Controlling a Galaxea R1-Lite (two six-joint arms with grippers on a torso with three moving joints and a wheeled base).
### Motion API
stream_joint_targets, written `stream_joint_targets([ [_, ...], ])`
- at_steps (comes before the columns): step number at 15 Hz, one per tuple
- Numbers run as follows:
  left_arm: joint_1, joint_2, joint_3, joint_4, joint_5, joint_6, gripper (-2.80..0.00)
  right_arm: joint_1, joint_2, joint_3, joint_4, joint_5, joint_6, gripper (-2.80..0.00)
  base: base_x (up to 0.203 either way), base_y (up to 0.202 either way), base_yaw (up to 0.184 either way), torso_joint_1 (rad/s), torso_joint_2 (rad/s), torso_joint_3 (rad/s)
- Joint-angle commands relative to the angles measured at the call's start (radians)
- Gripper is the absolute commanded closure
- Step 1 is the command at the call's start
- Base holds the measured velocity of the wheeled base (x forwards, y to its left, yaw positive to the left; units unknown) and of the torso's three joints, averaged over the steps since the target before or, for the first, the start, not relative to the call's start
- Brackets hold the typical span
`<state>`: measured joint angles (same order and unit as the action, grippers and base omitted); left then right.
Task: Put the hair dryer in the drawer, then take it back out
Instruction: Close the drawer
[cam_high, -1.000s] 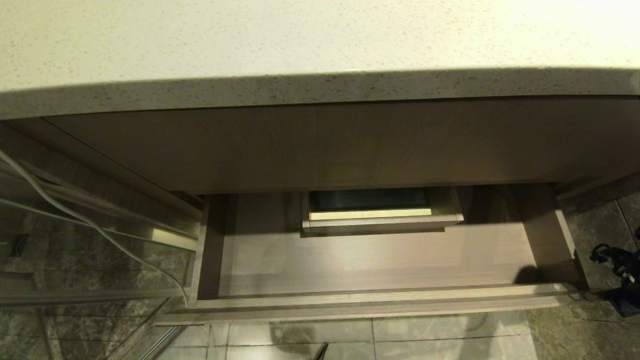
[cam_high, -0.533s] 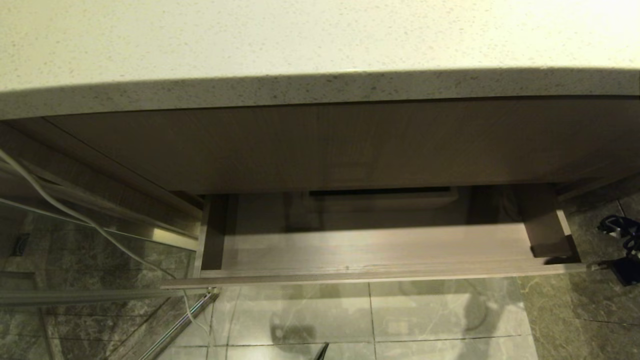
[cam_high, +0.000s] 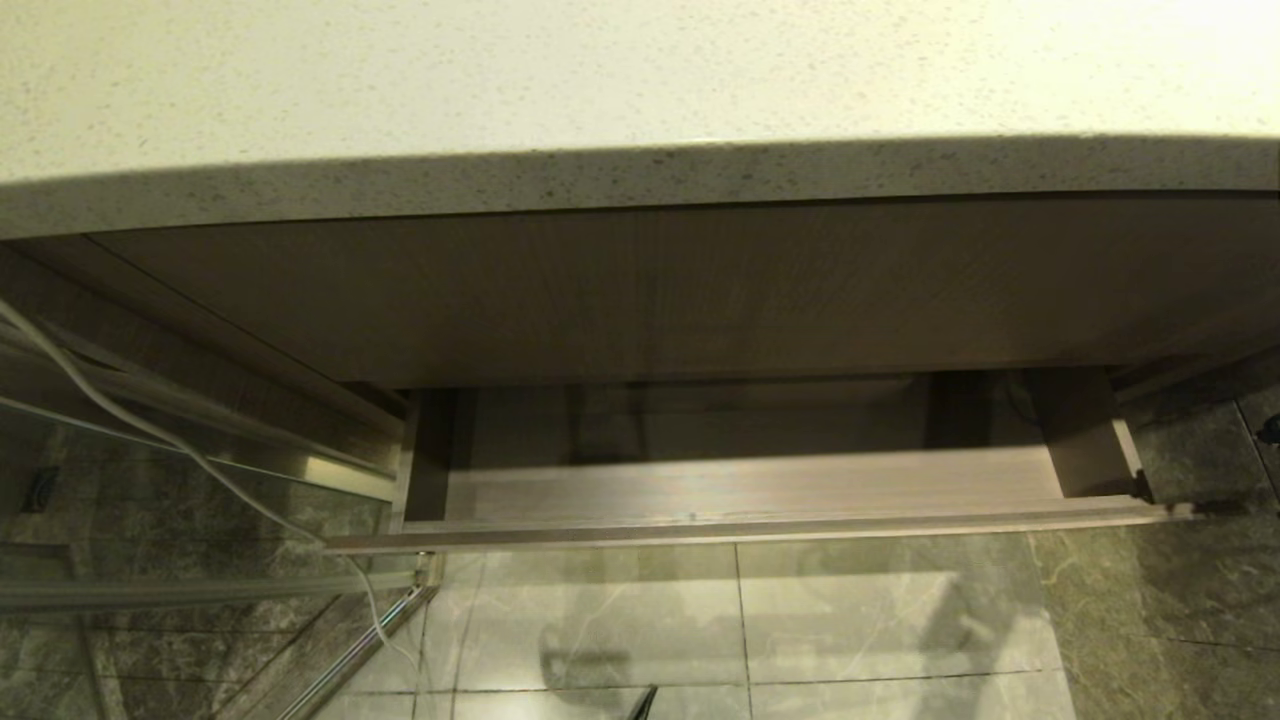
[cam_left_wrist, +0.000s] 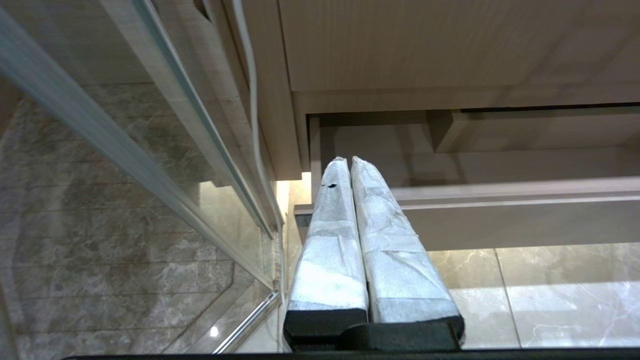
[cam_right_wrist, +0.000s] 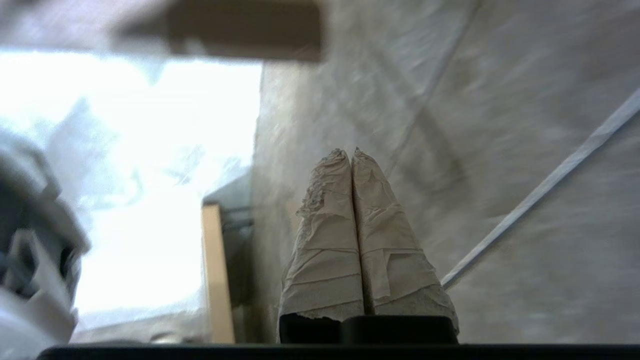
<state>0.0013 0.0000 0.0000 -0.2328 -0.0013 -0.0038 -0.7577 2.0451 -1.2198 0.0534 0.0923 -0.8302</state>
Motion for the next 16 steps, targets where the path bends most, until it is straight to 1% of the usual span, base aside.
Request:
stream_joint_targets([
  [1, 0.000, 0.000, 0.040, -0.002, 0.000, -0.001, 0.00, -0.002, 0.021, 0.025, 0.002, -0.010, -0.008, 0.00, 0.000, 0.000, 0.000, 0.000, 0.00, 0.000],
  [3, 0.000, 0.000, 0.040, -0.002, 0.000, -0.001, 0.00, 0.001, 0.055, 0.031, 0.018, -0.023, -0.009, 0.00, 0.000, 0.000, 0.000, 0.000, 0.00, 0.000],
  [7, 0.000, 0.000, 0.040, -0.002, 0.000, -0.001, 0.00, 0.005, 0.110, 0.017, 0.008, -0.033, -0.001, 0.00, 0.000, 0.000, 0.000, 0.000, 0.00, 0.000],
  [11, 0.000, 0.000, 0.040, -0.002, 0.000, -0.001, 0.00, 0.027, 0.159, -0.020, -0.033, -0.034, 0.008, 0.00, 0.000, 0.000, 0.000, 0.000, 0.00, 0.000],
  [12, 0.000, 0.000, 0.040, -0.002, 0.000, -0.001, 0.00, 0.036, 0.164, -0.027, -0.056, -0.034, 0.021, 0.00, 0.000, 0.000, 0.000, 0.000, 0.00, 0.000],
  [13, 0.000, 0.000, 0.040, -0.002, 0.000, -0.001, 0.00, 0.048, 0.169, -0.029, -0.070, -0.035, 0.056, 0.00, 0.000, 0.000, 0.000, 0.000, 0.00, 0.000],
  [16, 0.000, 0.000, 0.040, -0.002, 0.000, -0.001, 0.00, 0.078, 0.179, -0.037, -0.078, -0.045, 0.112, 0.00, 0.000, 0.000, 0.000, 0.000, 0.00, 0.000],
])
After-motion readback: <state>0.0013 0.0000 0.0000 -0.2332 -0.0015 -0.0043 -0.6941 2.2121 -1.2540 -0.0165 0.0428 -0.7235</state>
